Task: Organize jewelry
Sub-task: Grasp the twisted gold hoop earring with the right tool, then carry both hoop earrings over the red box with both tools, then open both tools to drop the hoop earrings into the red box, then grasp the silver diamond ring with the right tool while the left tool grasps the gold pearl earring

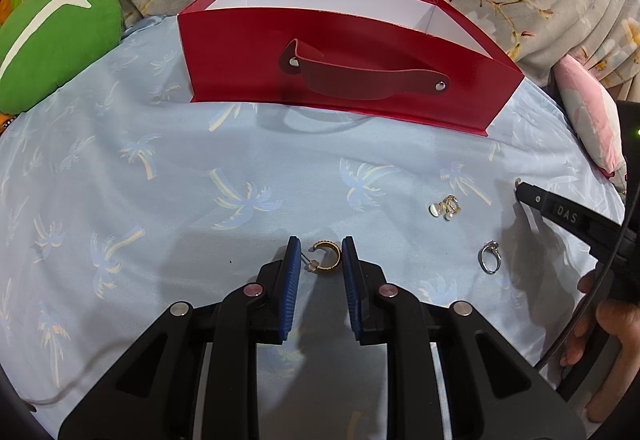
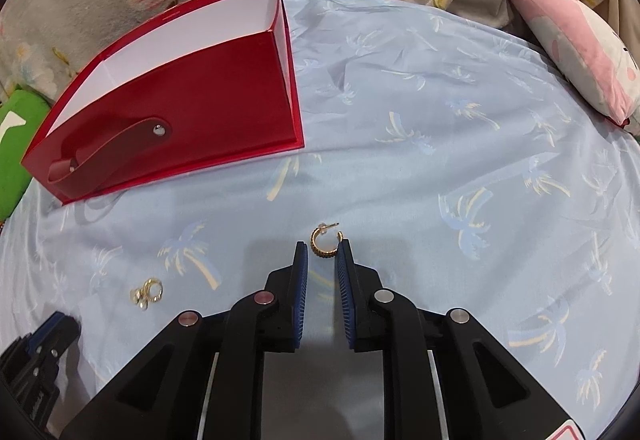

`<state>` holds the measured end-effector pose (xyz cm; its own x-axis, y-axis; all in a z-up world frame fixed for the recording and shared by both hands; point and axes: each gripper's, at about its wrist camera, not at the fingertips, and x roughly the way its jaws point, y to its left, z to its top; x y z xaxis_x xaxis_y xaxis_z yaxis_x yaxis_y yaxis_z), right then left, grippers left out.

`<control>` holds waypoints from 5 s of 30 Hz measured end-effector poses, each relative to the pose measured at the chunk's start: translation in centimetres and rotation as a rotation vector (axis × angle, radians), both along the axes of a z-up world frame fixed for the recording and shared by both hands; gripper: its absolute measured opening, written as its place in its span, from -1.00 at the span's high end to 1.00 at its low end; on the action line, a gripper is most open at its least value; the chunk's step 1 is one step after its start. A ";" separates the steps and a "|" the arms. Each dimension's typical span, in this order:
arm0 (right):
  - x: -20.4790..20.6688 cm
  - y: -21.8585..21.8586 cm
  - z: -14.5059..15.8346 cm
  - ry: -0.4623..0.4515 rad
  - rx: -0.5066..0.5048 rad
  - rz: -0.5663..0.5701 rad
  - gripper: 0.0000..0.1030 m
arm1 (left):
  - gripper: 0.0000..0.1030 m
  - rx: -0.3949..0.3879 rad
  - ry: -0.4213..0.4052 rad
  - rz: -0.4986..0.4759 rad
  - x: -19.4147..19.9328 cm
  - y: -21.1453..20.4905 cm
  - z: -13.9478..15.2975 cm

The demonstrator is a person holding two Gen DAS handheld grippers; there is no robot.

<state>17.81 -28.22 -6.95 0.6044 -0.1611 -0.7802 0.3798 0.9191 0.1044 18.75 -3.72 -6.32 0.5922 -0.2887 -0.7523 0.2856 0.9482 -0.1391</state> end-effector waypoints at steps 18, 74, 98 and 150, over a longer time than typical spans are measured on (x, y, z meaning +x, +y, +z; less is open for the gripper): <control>-0.4 -0.3 0.4 -0.046 0.037 0.018 1.00 | 0.60 -0.010 0.002 -0.001 0.0 0.0 0.0; 14.3 1.6 17.2 -0.288 -0.037 0.288 0.71 | 0.61 0.096 -0.283 -0.056 18.2 -3.7 18.4; 25.3 2.2 8.3 -0.086 -0.028 0.287 0.70 | 0.59 0.173 -0.161 0.038 29.3 -6.9 10.0; -5.0 7.6 0.2 -0.003 0.020 0.361 0.26 | 0.02 0.080 -0.018 0.012 -0.8 3.3 3.6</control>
